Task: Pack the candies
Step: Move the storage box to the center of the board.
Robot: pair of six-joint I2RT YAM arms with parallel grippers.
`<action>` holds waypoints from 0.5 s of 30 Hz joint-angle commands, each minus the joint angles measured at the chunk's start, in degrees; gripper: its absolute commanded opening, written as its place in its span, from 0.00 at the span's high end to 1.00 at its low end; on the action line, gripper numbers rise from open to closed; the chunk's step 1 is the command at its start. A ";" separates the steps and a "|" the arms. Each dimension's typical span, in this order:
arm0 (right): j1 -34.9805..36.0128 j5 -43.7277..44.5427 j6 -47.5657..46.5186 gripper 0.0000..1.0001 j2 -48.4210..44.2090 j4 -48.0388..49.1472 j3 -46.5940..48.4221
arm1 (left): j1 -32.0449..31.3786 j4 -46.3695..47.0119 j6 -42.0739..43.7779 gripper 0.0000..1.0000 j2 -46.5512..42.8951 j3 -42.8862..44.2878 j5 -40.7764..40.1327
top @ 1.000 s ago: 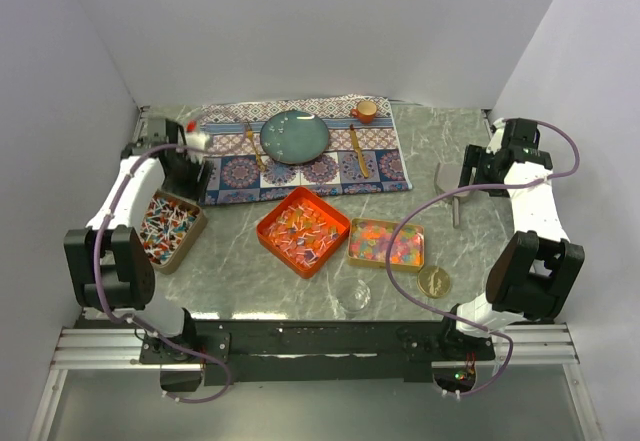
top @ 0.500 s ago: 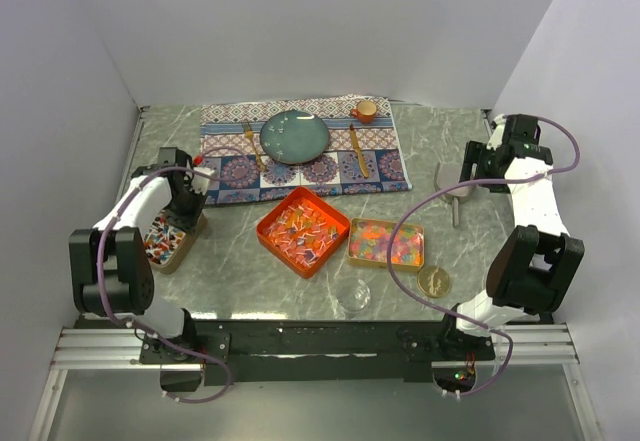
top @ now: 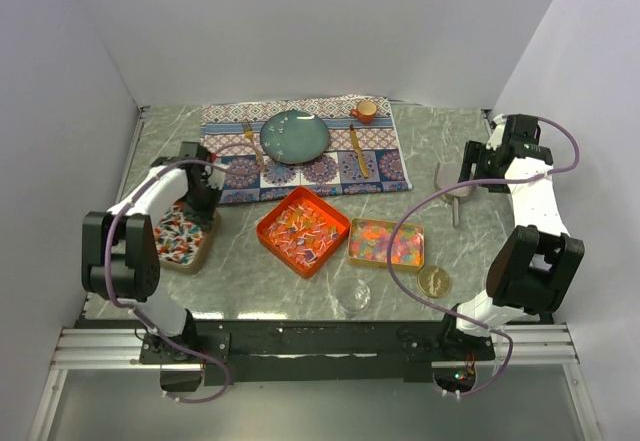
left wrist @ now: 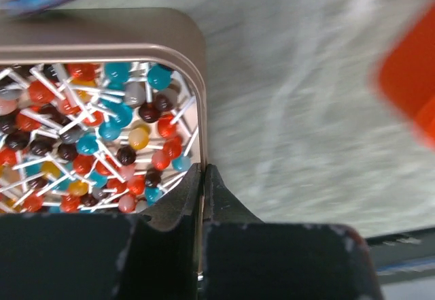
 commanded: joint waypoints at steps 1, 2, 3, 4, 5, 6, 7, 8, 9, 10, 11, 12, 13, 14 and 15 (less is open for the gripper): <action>-0.45 -2.15 -1.85 0.15 -1.89 -0.46 0.13 | -7.22 -1.44 -8.06 0.99 2.23 5.72 8.97; -0.45 -2.51 -2.73 0.15 -1.98 -0.55 0.04 | -8.80 -1.35 -8.68 0.99 2.50 6.34 8.62; -0.37 -2.52 -4.22 0.15 -1.98 -0.46 -0.31 | -11.78 -0.74 -8.69 0.99 2.85 6.78 8.10; -0.45 -2.08 -4.67 0.15 -1.81 -0.11 -0.31 | -12.77 -0.65 -8.77 0.99 2.94 7.49 7.92; -0.63 -1.12 -5.19 0.15 -1.37 -0.20 -0.05 | -13.47 -0.65 -8.69 0.99 3.29 8.01 8.96; -0.54 -0.67 -6.15 0.15 0.02 -0.63 1.00 | -14.17 -1.26 -8.77 0.99 4.16 8.63 9.93; -0.54 0.46 -6.08 0.15 0.73 -1.33 1.53 | -14.36 -1.70 -10.95 0.99 4.78 10.37 10.81; -0.63 1.86 -6.08 0.16 1.26 -1.60 2.05 | -14.53 -2.05 -11.49 0.99 5.22 11.26 12.30; -0.63 2.66 -6.34 0.16 1.79 -1.78 2.50 | -14.79 -2.31 -11.85 0.99 6.01 12.23 13.09; -0.63 3.37 -6.25 0.16 2.58 -2.13 2.85 | -14.88 -3.19 -12.11 0.99 6.54 14.15 14.15; -0.63 3.81 -6.08 0.17 2.93 -2.13 2.85 | -14.97 -3.46 -12.90 0.99 6.72 14.95 15.11; -0.63 5.12 -5.64 0.17 3.20 -2.05 2.07 | -15.15 -3.55 -13.43 0.99 6.98 15.48 16.08; -0.63 5.39 -5.46 0.17 3.55 -1.78 1.45 | -15.32 -3.55 -14.04 0.99 6.90 15.84 16.79; -0.63 5.74 -5.03 0.18 3.81 -1.61 0.84 | -15.50 -3.46 -15.00 0.99 6.63 15.41 17.49; -0.72 5.75 -4.33 0.18 4.43 -1.52 -0.21 | -15.76 -3.46 -15.45 0.99 6.11 14.36 18.10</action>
